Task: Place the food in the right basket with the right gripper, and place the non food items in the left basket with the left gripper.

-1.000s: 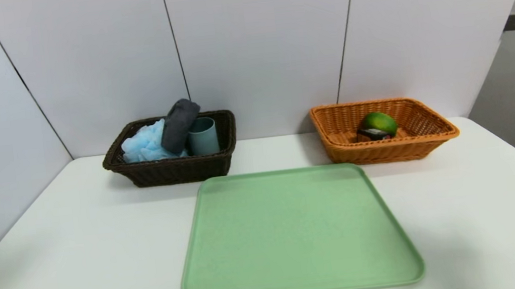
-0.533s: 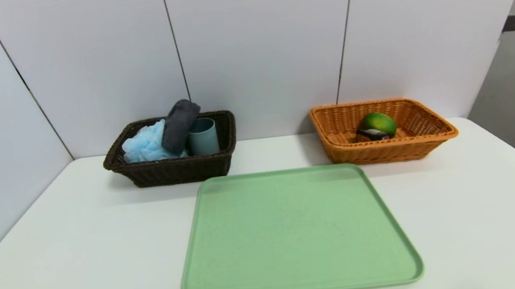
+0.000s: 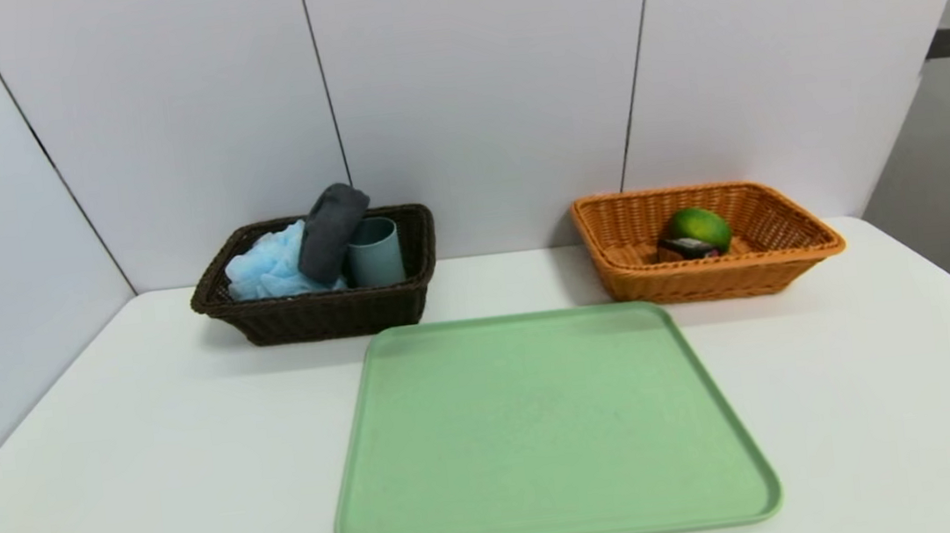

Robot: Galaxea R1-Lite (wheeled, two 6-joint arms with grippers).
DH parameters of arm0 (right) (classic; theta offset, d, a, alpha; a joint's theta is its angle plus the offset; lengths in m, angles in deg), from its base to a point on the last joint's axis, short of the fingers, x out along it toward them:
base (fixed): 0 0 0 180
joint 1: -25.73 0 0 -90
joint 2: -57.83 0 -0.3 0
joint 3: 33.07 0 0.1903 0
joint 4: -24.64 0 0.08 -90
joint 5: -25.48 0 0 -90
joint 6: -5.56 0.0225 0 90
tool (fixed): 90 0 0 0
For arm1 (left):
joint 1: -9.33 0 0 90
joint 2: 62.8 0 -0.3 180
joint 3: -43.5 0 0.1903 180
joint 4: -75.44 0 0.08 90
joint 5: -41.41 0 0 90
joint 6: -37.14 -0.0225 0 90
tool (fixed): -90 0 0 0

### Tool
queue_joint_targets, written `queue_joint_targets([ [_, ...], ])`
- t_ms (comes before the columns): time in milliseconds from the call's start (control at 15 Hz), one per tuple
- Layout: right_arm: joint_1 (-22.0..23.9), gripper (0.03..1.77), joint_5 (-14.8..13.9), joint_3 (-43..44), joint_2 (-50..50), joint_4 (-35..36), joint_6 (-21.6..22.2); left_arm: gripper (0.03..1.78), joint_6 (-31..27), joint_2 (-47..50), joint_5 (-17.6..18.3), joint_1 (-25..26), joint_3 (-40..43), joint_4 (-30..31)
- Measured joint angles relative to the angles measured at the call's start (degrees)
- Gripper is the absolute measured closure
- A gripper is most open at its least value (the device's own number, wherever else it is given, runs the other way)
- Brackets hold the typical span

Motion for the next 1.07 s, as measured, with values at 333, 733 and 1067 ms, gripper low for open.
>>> queue_joint_targets([
  [333, -0.11, 0.09, 0.44, -5.68, 4.01, 6.23, -1.83, 0.12, -8.94, 1.33, -2.07, 0.05, 14.09, 20.89],
  [733, -0.11, 0.09, 0.73, -14.93, 4.41, 20.74, -3.56, 0.12, -10.59, 1.51, 1.79, 0.05, 27.08, 32.45],
  [1067, -0.11, 0.09, 3.28, -16.13, 4.41, 15.68, -3.04, 0.12, -11.31, 5.81, 10.12, 2.51, 27.19, 18.57],
])
